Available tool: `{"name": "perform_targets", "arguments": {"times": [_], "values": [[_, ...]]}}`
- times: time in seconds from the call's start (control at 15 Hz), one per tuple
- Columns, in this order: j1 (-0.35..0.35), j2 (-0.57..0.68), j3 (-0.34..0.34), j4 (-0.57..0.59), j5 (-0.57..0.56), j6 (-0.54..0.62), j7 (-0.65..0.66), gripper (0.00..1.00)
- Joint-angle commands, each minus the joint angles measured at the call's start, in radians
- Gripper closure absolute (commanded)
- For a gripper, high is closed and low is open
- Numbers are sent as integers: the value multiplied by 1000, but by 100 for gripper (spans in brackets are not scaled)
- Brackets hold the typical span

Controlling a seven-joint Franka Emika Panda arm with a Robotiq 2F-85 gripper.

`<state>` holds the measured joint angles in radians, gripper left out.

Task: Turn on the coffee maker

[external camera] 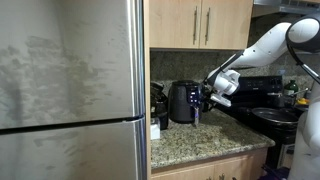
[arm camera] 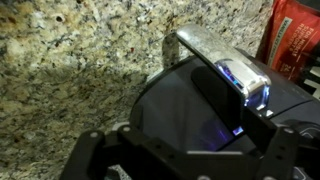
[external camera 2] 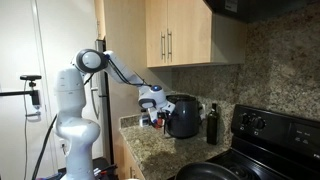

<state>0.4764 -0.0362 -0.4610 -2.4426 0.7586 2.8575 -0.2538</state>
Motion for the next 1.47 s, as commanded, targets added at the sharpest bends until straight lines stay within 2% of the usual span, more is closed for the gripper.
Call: {"name": "perform_targets", "arguments": {"times": [0.0,0.2,0.33,0.4,0.6,0.87,0.93,1.2,1.4], "values": [[0,6,0,3,0,0,2,0],[8,-84,1,-38,69,65,-59,0],[3,-90,-4,-34,66,78,-36,0],[4,-50,-1,-5,40,54,-19,0],[2,-77,-5,-12,40,56,-18,0],[37,-77,-16,29,135,2,-74,0],[21,-77,-5,6,83,40,-30,0],[31,-77,-5,18,102,30,-37,0],[23,-44,-3,19,63,0,21,0]]}}
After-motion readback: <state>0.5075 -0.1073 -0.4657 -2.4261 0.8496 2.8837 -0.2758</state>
